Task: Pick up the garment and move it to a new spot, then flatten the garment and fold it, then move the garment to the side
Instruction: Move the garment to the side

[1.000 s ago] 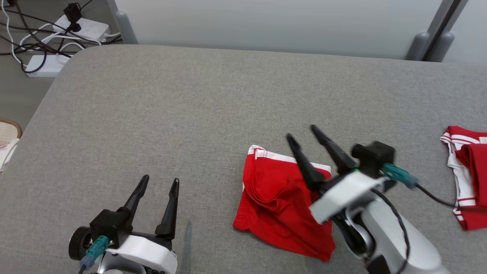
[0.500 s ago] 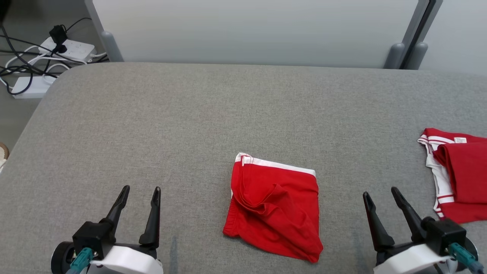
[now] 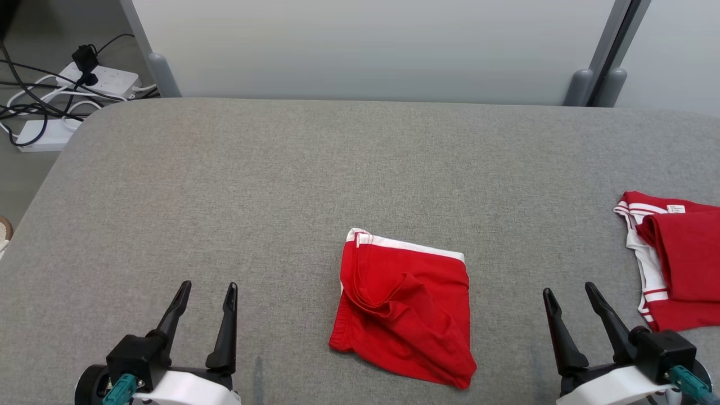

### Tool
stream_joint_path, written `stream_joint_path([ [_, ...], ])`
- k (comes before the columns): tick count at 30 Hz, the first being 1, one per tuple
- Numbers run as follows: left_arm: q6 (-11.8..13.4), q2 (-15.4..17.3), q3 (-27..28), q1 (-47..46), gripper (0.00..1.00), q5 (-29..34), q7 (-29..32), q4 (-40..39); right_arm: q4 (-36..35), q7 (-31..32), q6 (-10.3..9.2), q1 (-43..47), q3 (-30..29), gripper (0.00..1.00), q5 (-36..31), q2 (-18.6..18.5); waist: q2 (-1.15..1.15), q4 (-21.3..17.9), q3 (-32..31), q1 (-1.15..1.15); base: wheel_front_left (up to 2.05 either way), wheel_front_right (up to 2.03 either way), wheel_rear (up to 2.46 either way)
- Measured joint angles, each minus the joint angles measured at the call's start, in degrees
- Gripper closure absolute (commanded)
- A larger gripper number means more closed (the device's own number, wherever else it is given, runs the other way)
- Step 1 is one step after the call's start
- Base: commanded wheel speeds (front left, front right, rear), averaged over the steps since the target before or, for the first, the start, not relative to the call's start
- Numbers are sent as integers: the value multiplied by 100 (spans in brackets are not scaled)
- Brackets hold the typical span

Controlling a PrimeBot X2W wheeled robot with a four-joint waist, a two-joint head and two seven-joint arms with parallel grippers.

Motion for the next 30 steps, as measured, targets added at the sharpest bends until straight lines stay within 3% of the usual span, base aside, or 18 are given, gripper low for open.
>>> stream_joint_path([
  [7,1,-30,-64,-34,0,2,25,-63,899,1,0,-341,-9,0,30,-25,0,75,132,0,0,0,0],
  [17,-15,-99,-209,-221,0,11,24,66,2595,2,0,-1366,1298,0,716,-133,0,488,225,0,0,0,0],
  [27,-13,-151,-208,-221,0,10,8,105,3112,2,0,-1835,2441,0,1880,-114,0,599,291,0,0,0,0],
  [29,-13,-174,-208,-221,0,9,7,109,3125,4,0,-1920,2610,100,2138,-144,0,593,293,0,0,0,0],
  [30,-12,-182,-208,-221,0,9,5,110,3125,4,0,-1970,2703,100,2210,-181,0,588,294,0,0,0,0],
])
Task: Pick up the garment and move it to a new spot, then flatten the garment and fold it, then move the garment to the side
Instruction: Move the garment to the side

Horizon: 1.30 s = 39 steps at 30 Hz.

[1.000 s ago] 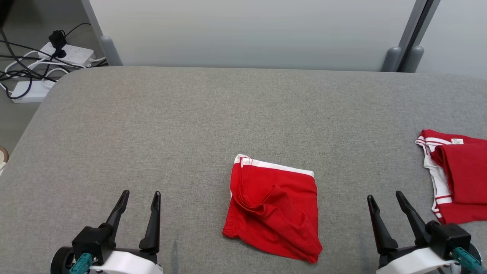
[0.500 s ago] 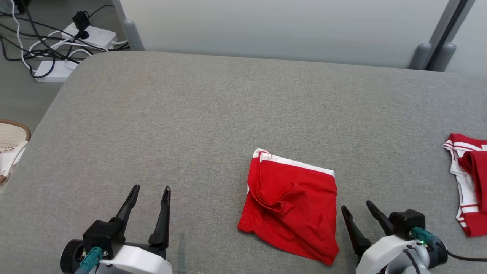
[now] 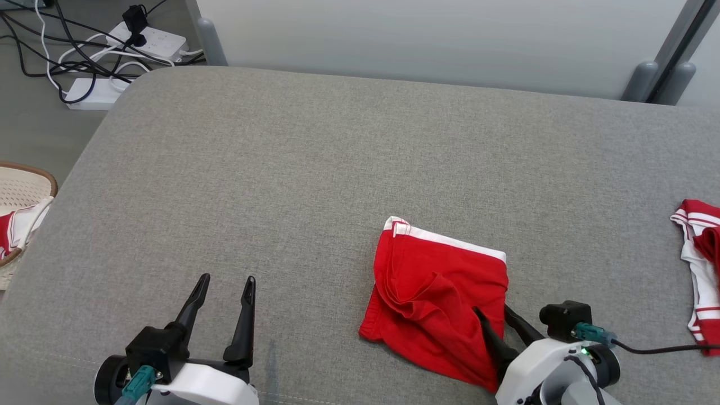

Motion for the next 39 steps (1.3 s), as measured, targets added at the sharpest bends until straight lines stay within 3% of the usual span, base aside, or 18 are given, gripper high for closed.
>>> stream_joint_path([
  [7,4,-42,0,1,0,-1,-23,26,-276,0,1,-342,499,100,76,-583,0,-150,-16,0,0,0,0],
  [14,3,-64,0,2,0,-2,-73,32,-1167,-2,1,-540,338,100,-570,-1402,0,-509,-22,0,0,0,0],
  [23,-58,-101,-25,-19,0,-1,-91,53,-1725,369,1,-565,126,100,-613,-2153,0,-1126,7,0,0,0,0],
  [31,-157,-87,-94,-227,0,9,-89,68,-1578,671,1,-951,-58,100,-610,-2570,0,-1569,120,0,0,0,0],
  [39,-259,1,-145,-593,0,66,37,23,-738,795,2,-1921,-250,100,-609,-2785,0,-1740,612,0,0,0,0],
])
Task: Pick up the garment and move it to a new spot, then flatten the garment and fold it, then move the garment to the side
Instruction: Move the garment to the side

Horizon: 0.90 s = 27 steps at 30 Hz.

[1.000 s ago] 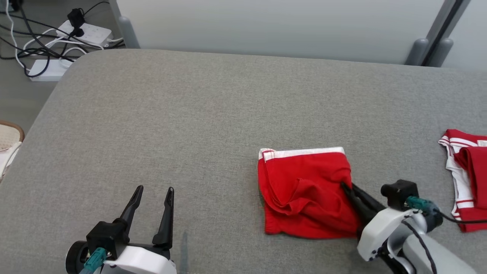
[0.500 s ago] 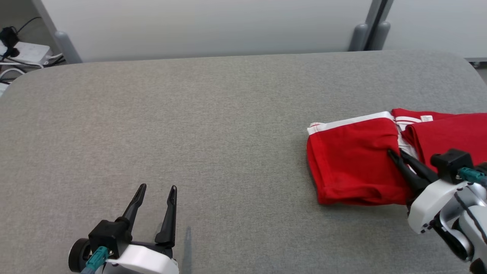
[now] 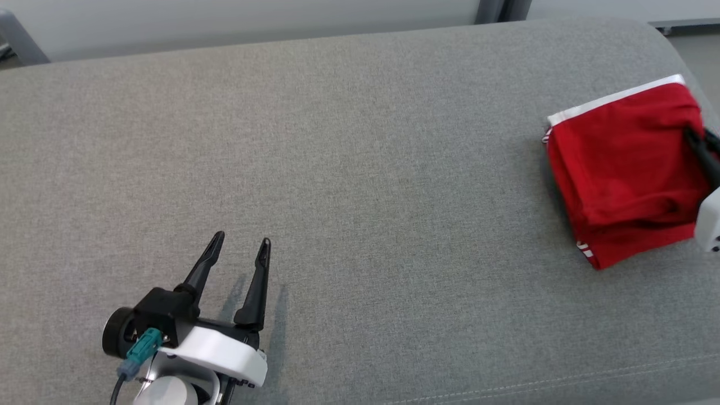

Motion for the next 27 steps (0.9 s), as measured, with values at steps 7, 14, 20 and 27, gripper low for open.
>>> stream_joint_path([
  [7,-104,18,-77,-325,0,45,33,-16,926,1,0,-599,-198,100,-46,-222,0,82,519,0,0,0,0],
  [14,-204,33,-126,-648,0,91,33,3,2018,-151,0,-861,-698,0,-24,-25,0,289,955,0,0,0,0],
  [20,-241,98,-123,-704,0,92,32,88,2767,-488,0,-917,-990,0,-97,304,0,357,1048,0,0,0,0],
  [27,-238,107,-73,-700,0,85,13,181,2421,-791,-1,-884,-1802,0,-81,467,0,317,781,0,0,0,0],
])
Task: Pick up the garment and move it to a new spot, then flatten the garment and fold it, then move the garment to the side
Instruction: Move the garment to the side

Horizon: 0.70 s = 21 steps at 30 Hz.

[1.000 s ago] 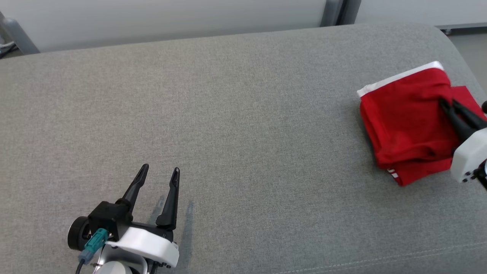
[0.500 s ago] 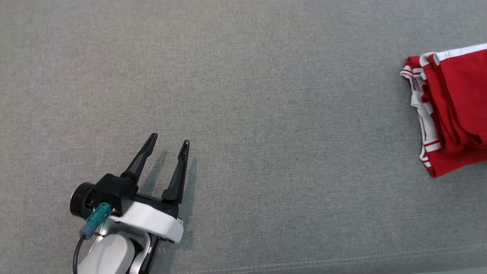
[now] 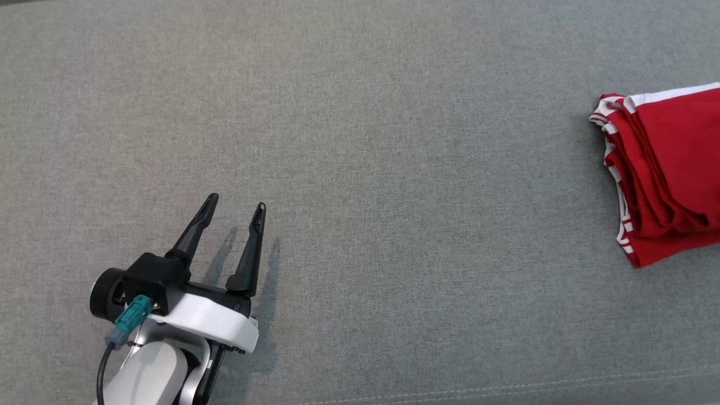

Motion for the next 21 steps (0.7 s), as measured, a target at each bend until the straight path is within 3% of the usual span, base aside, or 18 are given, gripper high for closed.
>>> stream_joint_path([
  [5,109,14,226,89,0,-101,-68,-15,-1534,-10,0,704,-951,0,-431,356,0,-35,-343,0,0,0,0],
  [8,168,30,316,282,0,-114,-77,-46,-2452,-16,0,1390,-1302,0,-829,829,0,-34,-580,0,0,0,0],
  [14,353,99,432,715,0,-149,-123,-190,-4006,-24,0,2565,-1341,0,-1437,1760,0,47,-1099,0,0,0,0],
  [21,588,236,548,1350,0,-234,-122,-385,-5054,240,0,4005,-1287,0,-1791,2558,0,355,-1671,0,0,0,0],
])
